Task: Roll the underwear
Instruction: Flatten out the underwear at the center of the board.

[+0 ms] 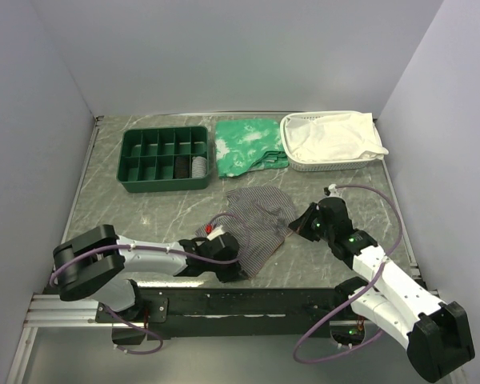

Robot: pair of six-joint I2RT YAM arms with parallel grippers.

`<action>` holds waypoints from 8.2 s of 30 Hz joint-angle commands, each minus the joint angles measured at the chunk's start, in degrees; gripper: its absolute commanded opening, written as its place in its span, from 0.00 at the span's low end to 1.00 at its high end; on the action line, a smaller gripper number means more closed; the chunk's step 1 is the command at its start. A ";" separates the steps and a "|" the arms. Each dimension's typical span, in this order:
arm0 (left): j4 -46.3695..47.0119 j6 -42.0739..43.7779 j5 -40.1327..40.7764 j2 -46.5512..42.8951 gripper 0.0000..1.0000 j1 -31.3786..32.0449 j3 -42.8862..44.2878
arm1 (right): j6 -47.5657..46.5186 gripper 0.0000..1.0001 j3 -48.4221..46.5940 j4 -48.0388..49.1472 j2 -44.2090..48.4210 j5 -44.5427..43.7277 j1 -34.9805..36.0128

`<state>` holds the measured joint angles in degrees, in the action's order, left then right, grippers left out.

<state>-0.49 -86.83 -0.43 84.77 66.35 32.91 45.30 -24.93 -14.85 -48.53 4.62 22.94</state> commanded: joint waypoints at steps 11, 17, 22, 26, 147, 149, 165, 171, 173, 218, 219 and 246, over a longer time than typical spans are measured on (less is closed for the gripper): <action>-22.96 -2.65 16.33 -15.15 0.01 -3.77 -3.46 | 6.72 0.00 6.82 3.69 4.85 3.38 8.07; -20.87 -0.10 13.88 -17.98 0.28 -1.93 -2.24 | 8.05 0.00 5.77 3.51 3.01 -0.93 12.83; -17.18 1.31 11.77 -8.50 0.47 3.25 4.86 | 7.88 0.00 2.96 3.69 0.90 -0.67 13.18; -19.55 3.33 12.46 -2.16 0.47 4.40 10.42 | 8.66 0.00 2.34 2.90 1.77 -1.20 14.50; -65.02 -13.77 46.66 -40.56 0.01 12.16 24.77 | -16.02 0.00 -23.06 -19.45 3.21 11.99 13.01; -54.14 -5.51 39.85 -39.26 0.01 3.21 22.48 | -17.26 0.00 -22.27 -16.36 -3.30 14.61 11.26; -18.24 32.33 10.37 -14.65 0.01 -34.52 18.06 | -21.92 0.00 -28.06 -3.08 -29.15 25.26 -0.70; -13.40 37.51 2.90 -3.23 0.01 -40.06 23.42 | -20.87 0.00 -33.69 -1.76 -41.26 25.70 -3.60; -12.17 39.27 0.96 1.59 0.01 -40.68 26.57 | -20.25 0.00 -36.24 -2.20 -44.26 23.69 -4.56; -4.87 45.43 -3.35 -7.78 0.68 -44.20 6.38 | -0.56 0.05 -27.89 5.20 -48.41 12.26 18.28; -5.13 45.60 -3.44 -7.17 0.65 -44.20 6.21 | -0.21 0.04 -28.07 4.14 -48.67 11.12 18.54; -27.06 6.33 3.06 -20.77 0.38 -15.12 -10.41 | -3.20 0.04 -1.80 -13.96 -19.80 5.22 19.78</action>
<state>-8.36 -68.05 0.19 69.14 45.41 24.75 43.42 -31.27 -17.08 -76.44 12.86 42.09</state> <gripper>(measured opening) 0.377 0.033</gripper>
